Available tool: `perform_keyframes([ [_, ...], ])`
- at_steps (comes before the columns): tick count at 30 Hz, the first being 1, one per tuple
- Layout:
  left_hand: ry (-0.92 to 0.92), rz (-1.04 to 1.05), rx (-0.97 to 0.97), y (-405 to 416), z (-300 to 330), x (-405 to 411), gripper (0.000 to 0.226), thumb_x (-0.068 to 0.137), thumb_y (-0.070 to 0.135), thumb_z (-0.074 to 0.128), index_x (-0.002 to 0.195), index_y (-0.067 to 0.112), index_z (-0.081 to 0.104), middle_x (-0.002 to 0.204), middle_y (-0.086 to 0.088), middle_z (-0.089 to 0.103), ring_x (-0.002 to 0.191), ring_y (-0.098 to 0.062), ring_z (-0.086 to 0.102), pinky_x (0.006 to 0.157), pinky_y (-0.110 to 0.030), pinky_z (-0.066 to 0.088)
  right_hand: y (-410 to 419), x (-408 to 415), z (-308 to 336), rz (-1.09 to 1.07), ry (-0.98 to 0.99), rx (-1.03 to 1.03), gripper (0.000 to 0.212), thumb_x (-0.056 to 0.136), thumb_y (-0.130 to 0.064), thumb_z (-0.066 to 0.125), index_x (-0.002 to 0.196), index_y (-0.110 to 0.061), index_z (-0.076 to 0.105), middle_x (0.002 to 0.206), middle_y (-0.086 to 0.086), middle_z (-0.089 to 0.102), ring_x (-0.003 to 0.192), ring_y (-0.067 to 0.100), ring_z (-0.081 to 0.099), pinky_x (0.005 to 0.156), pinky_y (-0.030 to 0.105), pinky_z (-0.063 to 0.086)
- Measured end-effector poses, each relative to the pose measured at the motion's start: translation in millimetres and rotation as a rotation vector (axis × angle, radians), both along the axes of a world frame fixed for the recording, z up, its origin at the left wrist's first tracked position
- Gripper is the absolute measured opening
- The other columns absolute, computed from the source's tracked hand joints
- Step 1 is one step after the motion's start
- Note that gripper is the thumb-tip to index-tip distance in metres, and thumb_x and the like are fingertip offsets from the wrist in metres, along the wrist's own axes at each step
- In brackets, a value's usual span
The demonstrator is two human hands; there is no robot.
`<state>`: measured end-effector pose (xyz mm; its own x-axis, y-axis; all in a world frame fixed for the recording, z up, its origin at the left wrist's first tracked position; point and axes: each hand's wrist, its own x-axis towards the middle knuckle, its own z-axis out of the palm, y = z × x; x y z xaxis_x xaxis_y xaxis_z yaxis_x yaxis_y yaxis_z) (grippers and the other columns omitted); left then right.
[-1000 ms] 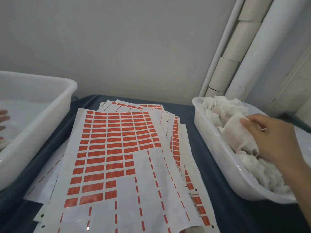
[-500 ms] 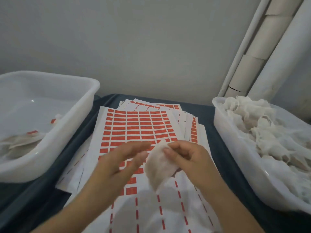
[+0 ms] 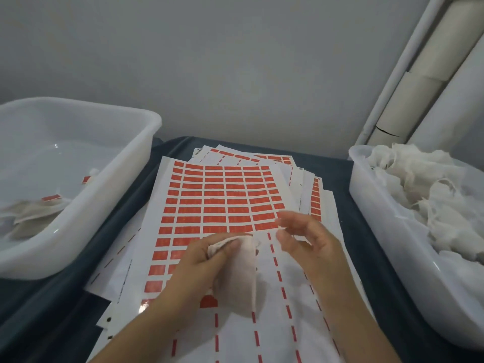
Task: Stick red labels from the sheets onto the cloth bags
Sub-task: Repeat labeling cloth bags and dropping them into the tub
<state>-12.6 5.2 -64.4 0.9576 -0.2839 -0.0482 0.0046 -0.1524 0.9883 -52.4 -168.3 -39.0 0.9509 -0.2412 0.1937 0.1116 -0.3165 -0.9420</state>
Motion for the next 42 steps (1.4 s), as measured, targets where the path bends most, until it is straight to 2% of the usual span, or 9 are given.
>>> perform_keyframes([
  [6,-0.018,-0.043,-0.064,-3,6,-4,0.021,0.062,0.056,0.05,0.08,0.062,0.061,0.085,0.036,0.061,0.086,0.017,0.053,0.051,0.001,0.04,8,-2,-16,0.021,-0.028,-0.197,0.008,0.068,-0.045,0.057,0.075,-0.044,0.058,0.074,-0.05,0.054,0.086,-0.022,0.053,0.067,-0.007,0.036],
  [13,-0.086,-0.121,-0.032,-7,8,-4,0.028,0.056,0.062,0.06,0.08,0.048,0.064,0.087,0.027,0.062,0.086,0.009,0.056,0.06,-0.013,0.046,11,-6,-15,0.145,-0.007,-0.177,0.012,0.076,-0.044,0.051,0.08,-0.034,0.057,0.084,-0.027,0.063,0.085,-0.003,0.059,0.073,0.005,0.046],
  [22,-0.181,-0.111,-0.039,-7,7,0,0.029,0.06,0.062,0.055,0.083,0.047,0.063,0.091,0.022,0.066,0.093,0.001,0.059,0.063,-0.009,0.048,-2,-12,-4,0.132,0.04,0.633,0.014,0.07,-0.036,0.059,0.067,-0.024,0.068,0.069,0.002,0.065,0.063,0.014,0.063,0.077,0.019,0.053],
  [27,-0.295,0.069,0.018,-4,0,-1,0.02,0.078,0.052,0.06,0.081,0.032,0.06,0.09,0.027,0.06,0.087,0.004,0.057,0.064,-0.005,0.046,1,-10,-4,0.179,0.003,0.565,0.04,0.049,-0.062,0.078,0.068,-0.028,0.07,0.065,-0.001,0.064,0.058,0.012,0.06,0.069,0.018,0.051],
  [31,0.028,-0.225,-0.046,-2,7,-10,0.05,0.078,0.066,0.041,0.061,0.029,0.071,0.053,0.004,0.06,0.046,-0.006,0.051,0.051,-0.01,0.042,4,-16,-1,0.264,-0.014,0.389,0.033,0.054,-0.065,0.075,0.069,-0.035,0.071,0.064,-0.007,0.066,0.057,0.01,0.061,0.067,0.018,0.052],
  [33,0.196,-0.358,-0.035,-7,8,-10,0.054,0.075,0.068,0.031,0.067,0.035,0.072,0.056,0.005,0.063,0.048,-0.009,0.055,0.054,-0.014,0.042,9,-19,1,0.397,-0.005,0.276,0.007,0.07,-0.044,0.071,0.073,-0.037,0.072,0.066,-0.013,0.067,0.058,0.006,0.062,0.065,0.017,0.053],
  [36,0.394,-0.305,-0.245,-6,11,0,0.048,0.073,0.063,0.042,0.088,0.032,0.074,0.08,0.001,0.071,0.064,-0.027,0.064,0.063,-0.019,0.045,16,-21,0,0.595,0.099,0.139,0.015,0.078,-0.024,0.067,0.078,-0.037,0.073,0.071,-0.017,0.067,0.062,0.004,0.061,0.063,0.017,0.052],
  [38,0.46,-0.285,-0.447,3,12,5,0.037,0.076,0.048,0.05,0.082,0.023,0.076,0.064,0.001,0.066,0.039,-0.014,0.049,0.043,-0.011,0.038,17,-20,-2,0.616,0.169,0.033,0.014,0.078,-0.031,0.066,0.076,-0.044,0.071,0.071,-0.019,0.067,0.066,0.003,0.062,0.065,0.015,0.051],
  [42,0.576,-0.284,-0.708,18,10,12,0.026,0.077,0.032,0.056,0.066,0.011,0.066,0.053,-0.002,0.051,0.033,-0.007,0.037,0.033,-0.012,0.032,3,-13,-5,0.354,0.221,-0.065,0.009,0.07,-0.041,0.059,0.071,-0.04,0.068,0.076,-0.02,0.067,0.073,0.0,0.062,0.063,0.008,0.048],
])
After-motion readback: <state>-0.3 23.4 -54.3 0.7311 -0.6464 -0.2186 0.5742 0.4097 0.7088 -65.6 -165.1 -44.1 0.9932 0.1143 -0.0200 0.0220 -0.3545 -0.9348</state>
